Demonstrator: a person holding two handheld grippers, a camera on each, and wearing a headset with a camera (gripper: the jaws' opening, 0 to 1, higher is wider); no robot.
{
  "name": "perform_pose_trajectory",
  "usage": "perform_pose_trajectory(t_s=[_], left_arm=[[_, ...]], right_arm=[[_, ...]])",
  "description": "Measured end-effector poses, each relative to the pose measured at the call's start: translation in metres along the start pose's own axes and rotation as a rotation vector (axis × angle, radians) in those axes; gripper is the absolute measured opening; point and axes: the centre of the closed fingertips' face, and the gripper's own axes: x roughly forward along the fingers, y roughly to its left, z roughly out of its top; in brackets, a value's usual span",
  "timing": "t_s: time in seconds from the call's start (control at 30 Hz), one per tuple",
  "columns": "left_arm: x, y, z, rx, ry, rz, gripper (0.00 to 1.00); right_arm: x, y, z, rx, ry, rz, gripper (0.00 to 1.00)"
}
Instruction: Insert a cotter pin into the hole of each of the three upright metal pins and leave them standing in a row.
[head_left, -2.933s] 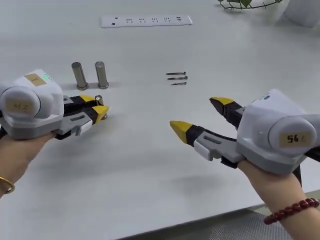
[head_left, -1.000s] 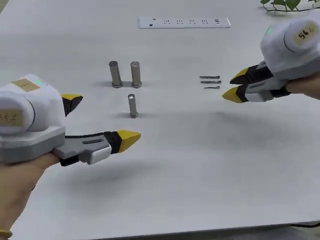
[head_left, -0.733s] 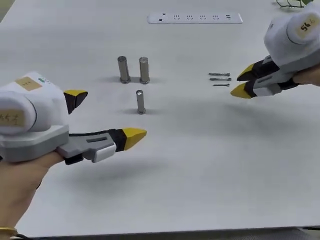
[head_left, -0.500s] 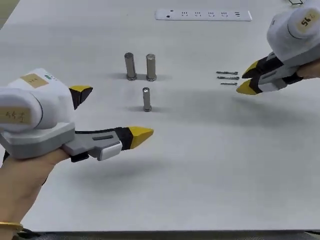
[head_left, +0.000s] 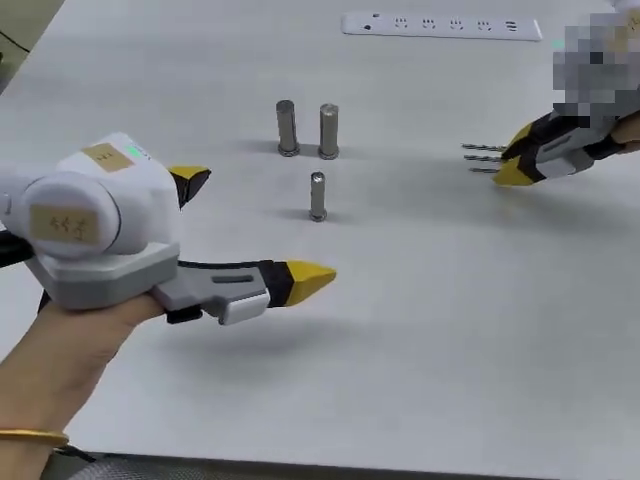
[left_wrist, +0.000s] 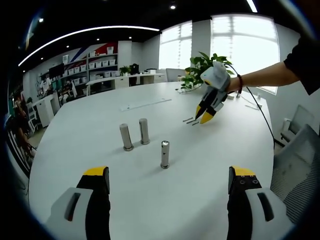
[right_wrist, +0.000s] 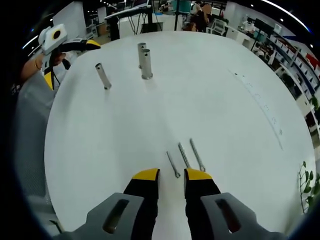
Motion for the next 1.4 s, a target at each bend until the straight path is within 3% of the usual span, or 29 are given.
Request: perform_pose_trajectory(t_s=[0.2,0.47,0.63,0.87,1.1,1.4], left_arm=[[0.002,-0.001,0.0,0.003,0.004,-0.006,0.99],[0.004,0.0,0.0,0.011,0.006,-0.005,0.98],[0.004,0.001,-0.001,0.014,0.009,-0.004,0.98],[0.003,0.002,0.002,0.003,-0.003,-0.005,0.97],[0.002,0.003,0.002,-0.002,-0.001,-0.001,0.95],[-0.002,0.003,0.002,-0.018,0.002,-0.005,0.91]], right_arm=[[0.008,-0.01,-0.003,-0.006,0.034,0.014,0.11],[0.008,-0.008,-0.005,-0.021,0.088,0.041,0.06],[0.007,-0.007,-0.005,-0.052,0.111,0.029,0.0],[0.008,-0.011,-0.006,-0.112,0.14,0.017,0.0],[0.008,-0.01,-0.006,-0.134,0.141,0.011,0.0],[0.0,-0.008,0.0,-0.147,0.104,-0.013,0.0]])
